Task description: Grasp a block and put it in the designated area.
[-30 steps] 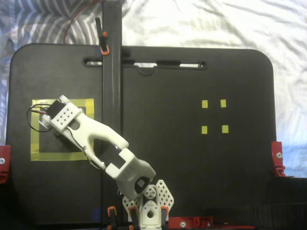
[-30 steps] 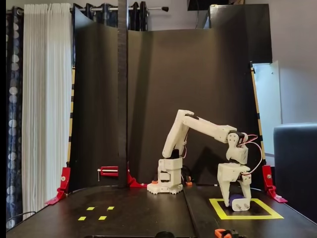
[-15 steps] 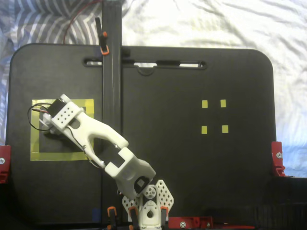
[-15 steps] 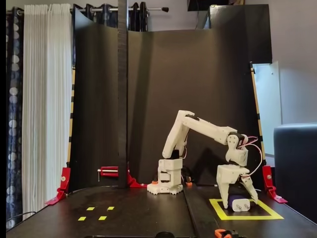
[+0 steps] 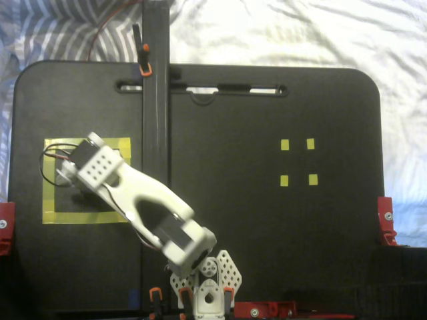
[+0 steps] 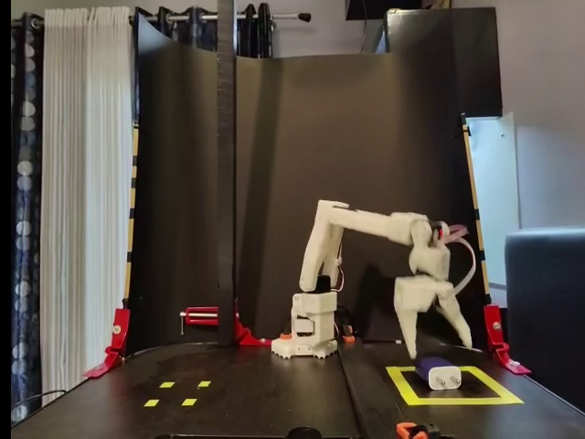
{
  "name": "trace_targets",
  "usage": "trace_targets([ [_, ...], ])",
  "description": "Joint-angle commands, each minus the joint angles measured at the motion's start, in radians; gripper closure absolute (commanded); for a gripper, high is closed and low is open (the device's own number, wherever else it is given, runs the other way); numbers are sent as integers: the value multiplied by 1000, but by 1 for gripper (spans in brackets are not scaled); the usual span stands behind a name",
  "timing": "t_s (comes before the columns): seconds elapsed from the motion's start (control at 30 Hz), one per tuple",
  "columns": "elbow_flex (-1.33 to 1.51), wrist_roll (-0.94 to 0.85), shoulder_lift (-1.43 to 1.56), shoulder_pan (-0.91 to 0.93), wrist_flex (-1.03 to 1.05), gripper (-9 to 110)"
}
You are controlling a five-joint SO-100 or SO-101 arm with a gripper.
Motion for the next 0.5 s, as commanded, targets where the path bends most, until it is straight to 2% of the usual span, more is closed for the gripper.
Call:
trace_targets([
  [0.0, -8, -6, 100, -2, 49, 59],
  [0.33, -8, -6, 186, 5, 95, 60],
  [0.47, -9, -6, 186, 12, 84, 68],
])
